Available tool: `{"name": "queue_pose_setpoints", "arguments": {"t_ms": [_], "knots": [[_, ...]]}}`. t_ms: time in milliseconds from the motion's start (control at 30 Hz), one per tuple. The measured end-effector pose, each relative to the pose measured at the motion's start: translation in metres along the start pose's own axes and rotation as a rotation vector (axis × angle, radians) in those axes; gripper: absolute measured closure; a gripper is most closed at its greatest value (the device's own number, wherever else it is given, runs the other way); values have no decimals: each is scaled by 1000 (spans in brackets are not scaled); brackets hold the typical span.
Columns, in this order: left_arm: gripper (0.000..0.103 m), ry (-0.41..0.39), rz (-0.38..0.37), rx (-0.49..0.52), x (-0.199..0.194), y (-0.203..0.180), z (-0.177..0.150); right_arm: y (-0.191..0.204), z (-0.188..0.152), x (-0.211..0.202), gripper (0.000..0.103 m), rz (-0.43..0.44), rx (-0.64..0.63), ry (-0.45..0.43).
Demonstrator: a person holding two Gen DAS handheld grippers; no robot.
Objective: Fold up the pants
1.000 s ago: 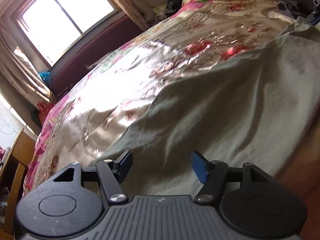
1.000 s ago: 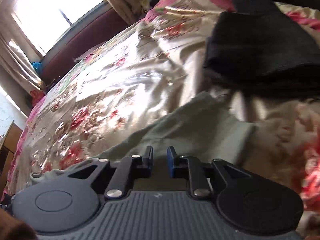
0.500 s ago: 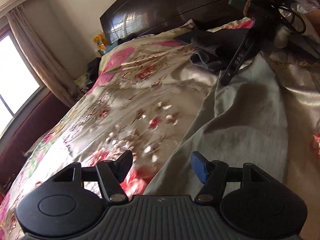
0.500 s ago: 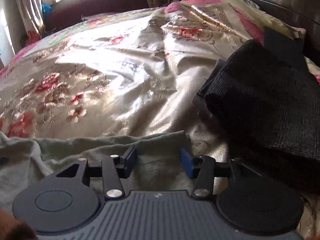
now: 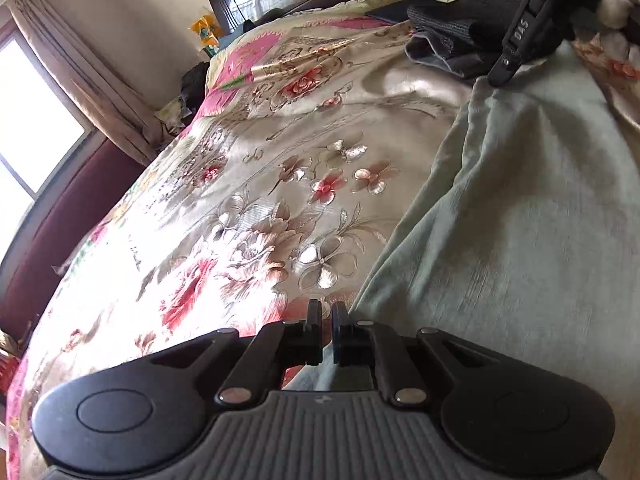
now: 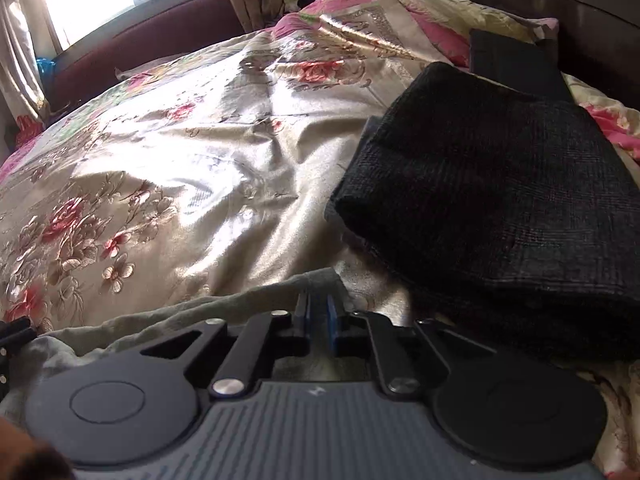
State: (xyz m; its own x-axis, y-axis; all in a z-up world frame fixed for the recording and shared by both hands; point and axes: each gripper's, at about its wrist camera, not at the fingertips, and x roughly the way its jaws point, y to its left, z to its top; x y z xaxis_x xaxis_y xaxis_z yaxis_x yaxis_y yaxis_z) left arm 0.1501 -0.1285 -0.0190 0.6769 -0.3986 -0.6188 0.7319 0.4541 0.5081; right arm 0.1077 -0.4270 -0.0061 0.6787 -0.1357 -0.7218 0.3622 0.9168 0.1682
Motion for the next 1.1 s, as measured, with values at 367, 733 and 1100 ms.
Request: {"name": "queue_pose_setpoints", "arguments": {"t_ms": [367,733,1100], "knots": [[72,-51,-66,32,-16,-31,3,-28,-66,-77,67,132,331,24],[72,-39,-61,34,-25,-41,-5,-30,-66,-52,69,149,430,-25],[67,-50,-51,-22,-46,-32,-11,-60,-67,-77,99,256,612,-169]]}}
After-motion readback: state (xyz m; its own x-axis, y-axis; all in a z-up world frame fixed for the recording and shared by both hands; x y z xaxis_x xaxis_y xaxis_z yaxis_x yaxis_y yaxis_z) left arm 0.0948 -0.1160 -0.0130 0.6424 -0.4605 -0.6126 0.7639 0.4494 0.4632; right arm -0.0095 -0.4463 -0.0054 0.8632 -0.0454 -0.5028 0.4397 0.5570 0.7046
